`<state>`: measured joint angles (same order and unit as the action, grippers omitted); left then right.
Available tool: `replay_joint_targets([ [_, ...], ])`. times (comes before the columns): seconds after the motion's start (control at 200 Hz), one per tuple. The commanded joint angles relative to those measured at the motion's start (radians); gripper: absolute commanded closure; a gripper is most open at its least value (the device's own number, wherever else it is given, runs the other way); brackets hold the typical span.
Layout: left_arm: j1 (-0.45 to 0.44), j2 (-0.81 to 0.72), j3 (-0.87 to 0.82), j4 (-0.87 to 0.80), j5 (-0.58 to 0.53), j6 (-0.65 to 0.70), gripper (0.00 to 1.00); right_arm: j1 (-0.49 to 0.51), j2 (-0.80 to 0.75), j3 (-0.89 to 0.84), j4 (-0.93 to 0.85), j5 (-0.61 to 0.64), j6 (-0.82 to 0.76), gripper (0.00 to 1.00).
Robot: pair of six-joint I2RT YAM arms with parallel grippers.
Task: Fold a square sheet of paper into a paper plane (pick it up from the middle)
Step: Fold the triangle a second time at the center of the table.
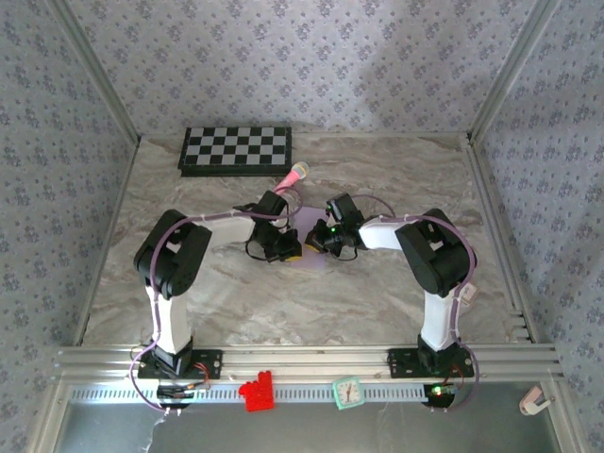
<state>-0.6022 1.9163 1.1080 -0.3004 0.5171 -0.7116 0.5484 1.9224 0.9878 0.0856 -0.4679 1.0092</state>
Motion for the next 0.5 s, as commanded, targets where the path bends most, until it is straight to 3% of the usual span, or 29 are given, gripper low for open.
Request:
replay_joint_targets([
  [0.0,0.009,-0.006,-0.061,-0.113,-0.034,0.058,0.93,-0.020,0.073,-0.050,-0.258,0.103,-0.026,0.95],
  [0.17,0.010,-0.029,-0.079,-0.169,-0.007,0.138,0.94,-0.025,0.077,-0.049,-0.267,0.101,-0.035,0.95],
  [0.495,0.045,-0.122,-0.091,-0.302,-0.073,0.240,0.97,-0.026,0.075,-0.048,-0.270,0.100,-0.046,0.95],
])
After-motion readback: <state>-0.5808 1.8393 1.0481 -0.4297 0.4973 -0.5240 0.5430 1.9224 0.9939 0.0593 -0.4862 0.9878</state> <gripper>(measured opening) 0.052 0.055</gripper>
